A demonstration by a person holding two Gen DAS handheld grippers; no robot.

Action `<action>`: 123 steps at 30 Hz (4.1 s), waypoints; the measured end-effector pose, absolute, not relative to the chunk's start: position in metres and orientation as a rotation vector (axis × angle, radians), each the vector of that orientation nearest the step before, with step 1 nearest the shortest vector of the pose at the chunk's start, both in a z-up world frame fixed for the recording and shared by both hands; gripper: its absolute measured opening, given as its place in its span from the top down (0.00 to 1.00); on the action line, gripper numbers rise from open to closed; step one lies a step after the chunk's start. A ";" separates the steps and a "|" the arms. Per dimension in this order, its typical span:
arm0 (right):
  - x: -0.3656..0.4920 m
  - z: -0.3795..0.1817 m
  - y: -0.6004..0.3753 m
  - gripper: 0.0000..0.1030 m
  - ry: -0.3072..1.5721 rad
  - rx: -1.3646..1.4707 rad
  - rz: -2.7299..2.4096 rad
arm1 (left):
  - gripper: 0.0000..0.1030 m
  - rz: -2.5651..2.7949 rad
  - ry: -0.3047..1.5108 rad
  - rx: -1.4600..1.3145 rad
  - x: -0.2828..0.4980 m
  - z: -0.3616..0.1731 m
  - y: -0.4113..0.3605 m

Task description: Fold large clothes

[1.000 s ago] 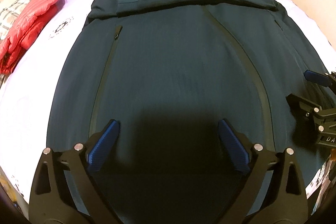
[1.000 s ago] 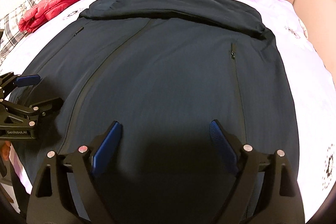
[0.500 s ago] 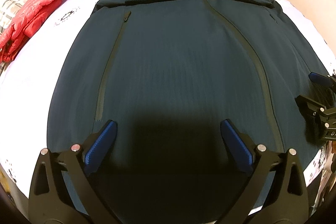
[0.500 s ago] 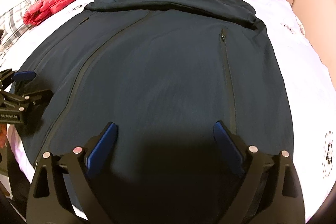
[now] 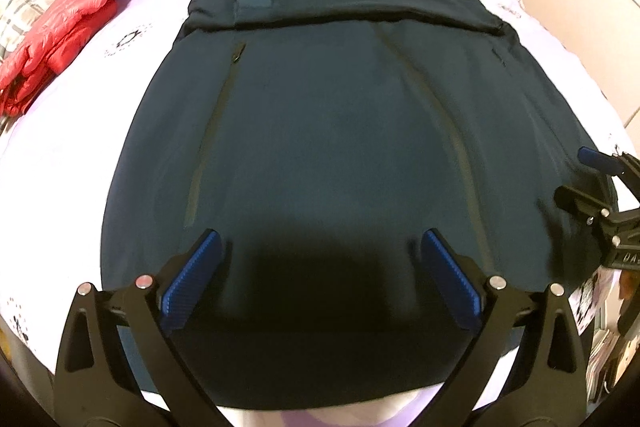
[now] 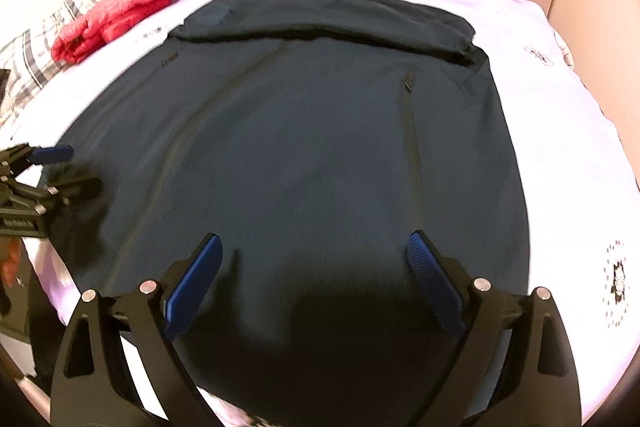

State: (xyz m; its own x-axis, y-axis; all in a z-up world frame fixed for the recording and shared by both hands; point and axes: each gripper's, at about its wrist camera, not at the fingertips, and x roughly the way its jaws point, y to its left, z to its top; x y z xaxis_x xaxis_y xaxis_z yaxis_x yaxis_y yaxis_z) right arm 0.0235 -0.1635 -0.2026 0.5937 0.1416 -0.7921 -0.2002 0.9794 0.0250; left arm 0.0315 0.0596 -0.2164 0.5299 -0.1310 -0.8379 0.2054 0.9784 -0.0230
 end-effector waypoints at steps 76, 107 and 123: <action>0.021 -0.229 -0.197 0.08 0.945 -0.041 -0.001 | 0.02 0.000 1.014 0.033 0.030 -0.239 0.113; -0.031 -0.208 -0.253 0.08 0.943 0.091 -0.038 | 0.02 0.078 1.041 -0.200 -0.006 -0.227 0.196; -0.003 -0.224 -0.307 0.08 0.997 0.548 0.151 | 0.02 -0.293 1.067 -0.682 0.046 -0.239 0.230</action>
State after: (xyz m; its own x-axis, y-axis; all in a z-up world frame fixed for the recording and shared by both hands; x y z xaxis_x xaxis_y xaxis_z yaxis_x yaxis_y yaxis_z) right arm -0.0034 -0.3067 -0.2236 0.5453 0.3642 -0.7550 0.1251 0.8553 0.5029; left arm 0.0456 0.2296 -0.2394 0.4695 -0.5326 -0.7042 -0.0979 0.7613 -0.6410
